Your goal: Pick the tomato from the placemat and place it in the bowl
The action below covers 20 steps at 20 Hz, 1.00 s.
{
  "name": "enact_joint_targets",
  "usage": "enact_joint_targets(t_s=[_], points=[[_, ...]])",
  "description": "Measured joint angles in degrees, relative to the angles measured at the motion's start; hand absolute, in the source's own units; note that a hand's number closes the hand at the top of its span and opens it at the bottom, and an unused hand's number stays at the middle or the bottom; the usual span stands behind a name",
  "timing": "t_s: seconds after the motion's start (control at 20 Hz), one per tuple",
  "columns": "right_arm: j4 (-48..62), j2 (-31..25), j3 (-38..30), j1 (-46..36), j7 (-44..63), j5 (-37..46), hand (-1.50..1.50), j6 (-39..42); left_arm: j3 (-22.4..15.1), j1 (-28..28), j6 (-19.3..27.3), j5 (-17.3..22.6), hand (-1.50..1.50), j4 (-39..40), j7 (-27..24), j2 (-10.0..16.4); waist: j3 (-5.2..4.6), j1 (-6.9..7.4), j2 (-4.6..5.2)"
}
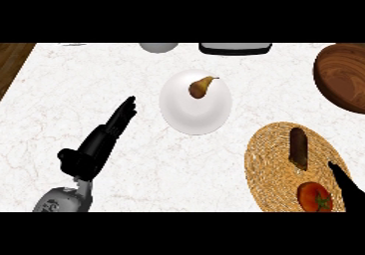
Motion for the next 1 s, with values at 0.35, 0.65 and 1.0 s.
enact_joint_targets(t_s=[0.35, 0.65, 1.0], points=[[3.96, 2.47, -1.4, -1.52, -7.82, 2.62, 1.5, -2.46, 0.58, 0.76, -0.85, -1.69, 0.0, 0.88, -1.35, -1.77, 0.0, -0.02, 0.0], [8.22, 4.95, -3.7, -3.97, -12.37, 5.91, 1.5, -5.06, 2.78, -0.08, -3.09, -2.14, 0.0, 2.13, -1.75, -2.11, -0.15, 0.01, -0.07], [12.12, 5.64, -4.7, -13.47, -8.83, 9.95, 1.5, -0.79, 3.03, -0.47, -4.25, -2.91, 0.0, 0.49, 0.11, -3.24, -0.04, 0.85, 0.16]])
